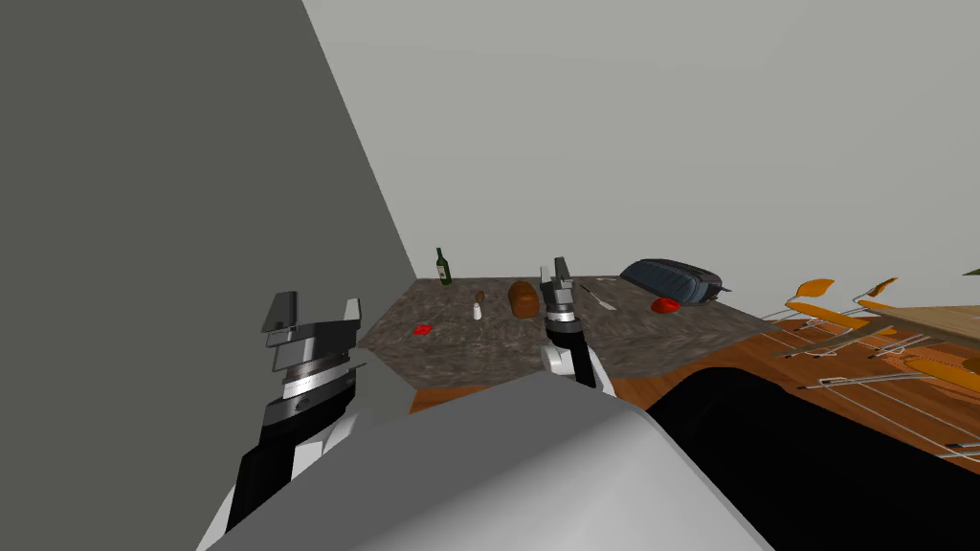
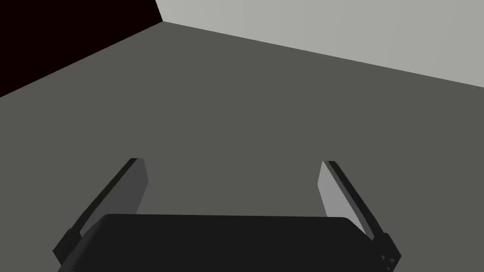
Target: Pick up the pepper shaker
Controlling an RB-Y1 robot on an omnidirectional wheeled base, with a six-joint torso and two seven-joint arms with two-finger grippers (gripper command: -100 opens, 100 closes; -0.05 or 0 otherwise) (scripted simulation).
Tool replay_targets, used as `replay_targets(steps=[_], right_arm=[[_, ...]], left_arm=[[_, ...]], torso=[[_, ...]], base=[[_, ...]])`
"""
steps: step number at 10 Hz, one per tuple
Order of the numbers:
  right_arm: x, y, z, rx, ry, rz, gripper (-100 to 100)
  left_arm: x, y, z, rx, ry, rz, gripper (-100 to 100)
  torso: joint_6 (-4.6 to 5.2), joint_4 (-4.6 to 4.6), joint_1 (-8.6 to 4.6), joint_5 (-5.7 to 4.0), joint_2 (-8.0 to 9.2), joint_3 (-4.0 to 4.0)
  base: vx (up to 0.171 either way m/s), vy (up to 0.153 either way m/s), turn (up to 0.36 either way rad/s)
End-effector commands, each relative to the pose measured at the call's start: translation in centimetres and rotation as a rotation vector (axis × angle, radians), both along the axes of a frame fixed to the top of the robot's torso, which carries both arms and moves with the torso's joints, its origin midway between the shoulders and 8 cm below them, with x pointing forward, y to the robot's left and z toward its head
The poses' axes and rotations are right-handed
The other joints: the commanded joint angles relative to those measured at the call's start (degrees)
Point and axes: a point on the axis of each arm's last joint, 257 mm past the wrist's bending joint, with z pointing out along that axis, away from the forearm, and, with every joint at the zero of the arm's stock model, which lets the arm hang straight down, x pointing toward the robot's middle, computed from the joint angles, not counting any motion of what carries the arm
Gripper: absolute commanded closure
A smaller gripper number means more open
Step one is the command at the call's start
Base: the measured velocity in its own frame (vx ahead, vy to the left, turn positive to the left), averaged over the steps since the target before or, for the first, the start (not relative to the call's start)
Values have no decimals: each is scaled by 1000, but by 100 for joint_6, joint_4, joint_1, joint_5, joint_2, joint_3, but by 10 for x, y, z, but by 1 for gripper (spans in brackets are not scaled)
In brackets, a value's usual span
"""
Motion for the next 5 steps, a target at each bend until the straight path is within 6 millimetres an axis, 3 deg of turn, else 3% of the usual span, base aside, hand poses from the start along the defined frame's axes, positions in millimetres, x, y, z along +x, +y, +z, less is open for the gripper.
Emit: replay_targets(steps=[1,5], right_arm=[[5,1,-5,-18,23,14,-100],[29,-7,-33,-34,140,46,-100]], left_arm=[[0,0,0,0,0,0,0],[0,0,0,0,0,0,0]], torso=[[0,0,0,0,0,0],[1,3,0,0,14,8]], base=[[-9,-1,-40],[-35,3,-85]])
